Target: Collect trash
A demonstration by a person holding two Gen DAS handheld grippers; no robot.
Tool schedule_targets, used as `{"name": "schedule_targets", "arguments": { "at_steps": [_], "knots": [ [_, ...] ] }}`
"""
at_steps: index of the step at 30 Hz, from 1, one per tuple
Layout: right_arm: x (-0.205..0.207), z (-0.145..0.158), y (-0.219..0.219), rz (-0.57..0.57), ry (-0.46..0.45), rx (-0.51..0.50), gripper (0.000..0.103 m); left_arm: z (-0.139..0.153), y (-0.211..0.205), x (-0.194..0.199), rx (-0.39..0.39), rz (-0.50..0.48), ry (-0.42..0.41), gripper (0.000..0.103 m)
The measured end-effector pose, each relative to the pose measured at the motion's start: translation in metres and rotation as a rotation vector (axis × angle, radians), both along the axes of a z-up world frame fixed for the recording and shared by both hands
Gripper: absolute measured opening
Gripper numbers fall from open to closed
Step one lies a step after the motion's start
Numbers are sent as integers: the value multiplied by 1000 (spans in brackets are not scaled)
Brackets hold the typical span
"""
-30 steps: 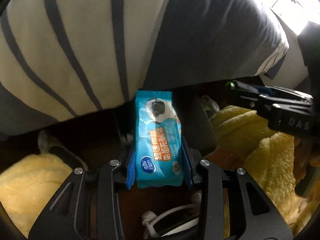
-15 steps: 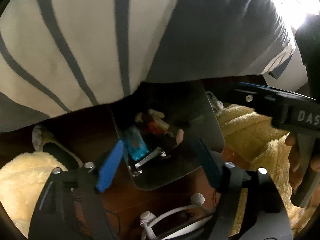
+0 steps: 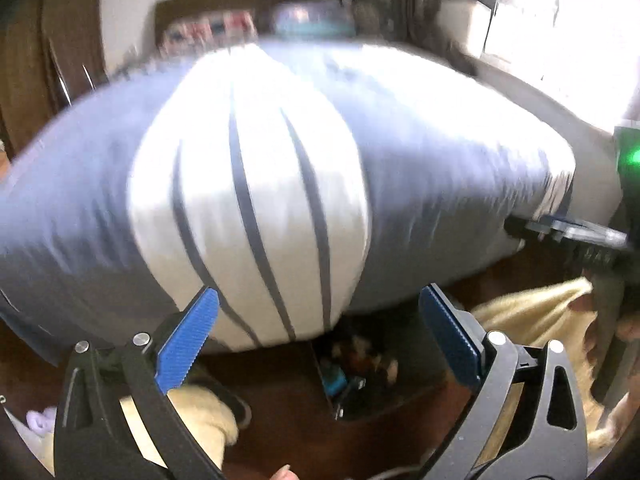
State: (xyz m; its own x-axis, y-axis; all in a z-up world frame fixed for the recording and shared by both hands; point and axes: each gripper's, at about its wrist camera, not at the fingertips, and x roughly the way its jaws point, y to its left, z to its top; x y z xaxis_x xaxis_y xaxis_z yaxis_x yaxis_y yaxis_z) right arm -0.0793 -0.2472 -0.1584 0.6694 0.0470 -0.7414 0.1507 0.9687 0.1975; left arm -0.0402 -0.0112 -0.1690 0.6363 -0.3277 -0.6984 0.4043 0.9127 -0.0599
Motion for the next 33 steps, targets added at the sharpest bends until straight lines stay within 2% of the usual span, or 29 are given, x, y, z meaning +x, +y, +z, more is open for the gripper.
{"name": "schedule_targets", "arguments": {
  "at_steps": [1,4,8,13,18,25,33],
  "knots": [
    [-4,14,5,-3,-28,-41,100,19,2,-6,-17,12,-46,95],
    [-14,46,15,-21,-84,-140,100,50,5,-14,-26,37,-117,95],
    [-30,87,24,-30,-189,-205,100,84,7,-27,-41,83,-206,95],
    [-44,119,33,-55,-281,-265,100,110,13,-37,-61,109,-281,95],
    [-58,141,35,-68,-344,-264,100,137,18,-50,-76,149,-356,95],
    [-72,157,42,-79,-390,-269,100,152,19,-62,-85,160,-391,95],
    [-72,161,48,-79,-405,-275,100,151,20,-64,-78,167,-406,95]
  ]
}}
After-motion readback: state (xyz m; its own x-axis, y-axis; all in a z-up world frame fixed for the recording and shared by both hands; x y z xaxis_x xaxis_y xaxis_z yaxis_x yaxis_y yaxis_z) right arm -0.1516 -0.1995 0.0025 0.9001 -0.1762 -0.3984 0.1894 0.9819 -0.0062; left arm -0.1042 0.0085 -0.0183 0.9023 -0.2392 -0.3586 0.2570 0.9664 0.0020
